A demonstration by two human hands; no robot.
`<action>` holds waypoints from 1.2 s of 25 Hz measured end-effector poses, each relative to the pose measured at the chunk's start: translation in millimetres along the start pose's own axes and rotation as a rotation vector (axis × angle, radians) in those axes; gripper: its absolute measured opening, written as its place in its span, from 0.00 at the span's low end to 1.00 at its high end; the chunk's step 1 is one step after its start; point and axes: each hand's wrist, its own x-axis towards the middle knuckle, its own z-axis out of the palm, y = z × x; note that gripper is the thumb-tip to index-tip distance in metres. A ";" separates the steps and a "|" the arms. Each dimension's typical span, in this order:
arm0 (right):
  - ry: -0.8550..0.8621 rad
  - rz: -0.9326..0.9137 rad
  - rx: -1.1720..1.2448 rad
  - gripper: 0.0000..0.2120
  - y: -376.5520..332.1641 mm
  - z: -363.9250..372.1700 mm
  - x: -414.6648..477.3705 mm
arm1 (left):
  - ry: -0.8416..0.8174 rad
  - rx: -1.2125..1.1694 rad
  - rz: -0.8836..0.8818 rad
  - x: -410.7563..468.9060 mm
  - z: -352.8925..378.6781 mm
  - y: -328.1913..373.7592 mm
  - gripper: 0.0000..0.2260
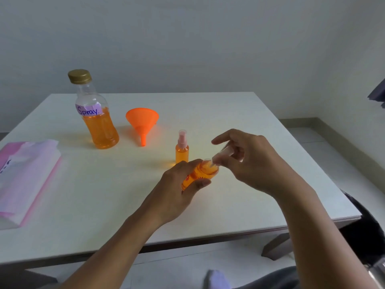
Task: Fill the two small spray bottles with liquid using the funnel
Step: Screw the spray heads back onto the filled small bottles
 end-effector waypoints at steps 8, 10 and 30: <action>-0.013 -0.093 0.178 0.26 12.9 -21.8 -0.5 | 0.031 -0.044 0.042 4.1 -6.0 2.5 0.21; 0.003 -0.106 0.190 0.20 14.8 -10.9 2.2 | 0.026 -0.051 0.047 4.7 -7.1 3.1 0.18; -0.010 0.023 0.386 0.24 16.2 -0.7 2.5 | -0.056 -0.099 0.017 4.6 0.1 -3.1 0.20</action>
